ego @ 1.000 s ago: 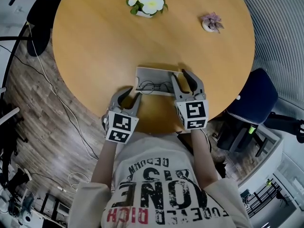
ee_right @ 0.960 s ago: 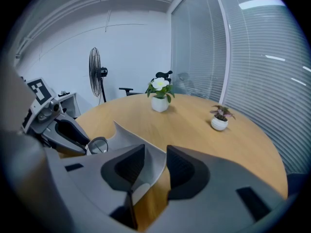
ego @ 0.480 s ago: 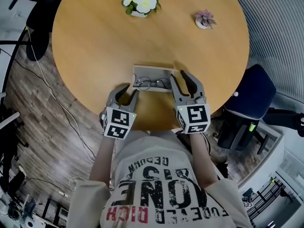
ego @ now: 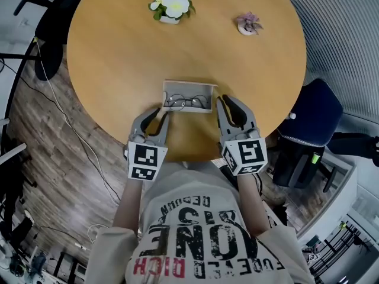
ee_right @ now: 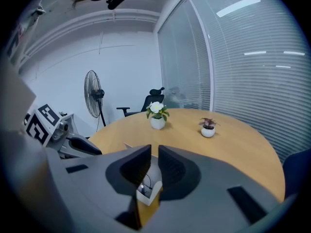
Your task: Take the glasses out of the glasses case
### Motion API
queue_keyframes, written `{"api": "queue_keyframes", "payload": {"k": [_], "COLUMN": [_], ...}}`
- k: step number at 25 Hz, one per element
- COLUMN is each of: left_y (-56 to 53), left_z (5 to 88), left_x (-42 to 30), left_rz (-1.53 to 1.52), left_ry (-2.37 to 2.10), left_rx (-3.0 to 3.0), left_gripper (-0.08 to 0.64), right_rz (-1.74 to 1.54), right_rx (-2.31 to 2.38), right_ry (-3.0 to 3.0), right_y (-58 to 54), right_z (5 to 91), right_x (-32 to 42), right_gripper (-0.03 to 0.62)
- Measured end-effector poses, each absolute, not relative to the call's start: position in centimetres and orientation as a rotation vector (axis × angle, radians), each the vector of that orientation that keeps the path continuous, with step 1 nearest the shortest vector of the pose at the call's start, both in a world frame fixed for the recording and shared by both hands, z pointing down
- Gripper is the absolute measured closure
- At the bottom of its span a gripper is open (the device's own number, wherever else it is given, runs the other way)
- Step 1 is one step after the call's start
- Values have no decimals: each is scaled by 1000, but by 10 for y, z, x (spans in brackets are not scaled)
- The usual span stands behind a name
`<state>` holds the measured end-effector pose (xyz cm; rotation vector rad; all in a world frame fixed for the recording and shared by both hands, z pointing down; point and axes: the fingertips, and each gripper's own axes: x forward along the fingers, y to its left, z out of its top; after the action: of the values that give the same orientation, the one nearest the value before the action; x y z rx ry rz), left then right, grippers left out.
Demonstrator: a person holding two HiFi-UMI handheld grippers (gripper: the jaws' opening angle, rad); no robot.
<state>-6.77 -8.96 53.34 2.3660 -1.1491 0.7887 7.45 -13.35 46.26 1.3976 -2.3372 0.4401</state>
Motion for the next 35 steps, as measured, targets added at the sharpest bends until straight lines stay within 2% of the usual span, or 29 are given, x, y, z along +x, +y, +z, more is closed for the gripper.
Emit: {"api": "queue_keyframes", "payload": {"k": [14, 30, 35], "left_y": [-88, -89, -95], "left_z": [483, 464, 463], "left_x": [-62, -65, -56], "left_rz": [595, 621, 733], "left_ry": [-1263, -1271, -1223], "left_rx": [2432, 2484, 2580], "left_gripper": [521, 549, 549], "right_rz": [519, 544, 556], "right_rx": [1472, 1492, 1500], "right_ry": [-2449, -2448, -2436], "right_y": [-94, -78, -77], "right_z": [427, 429, 431], "right_x": [80, 77, 80], "right_gripper": [563, 563, 563]}}
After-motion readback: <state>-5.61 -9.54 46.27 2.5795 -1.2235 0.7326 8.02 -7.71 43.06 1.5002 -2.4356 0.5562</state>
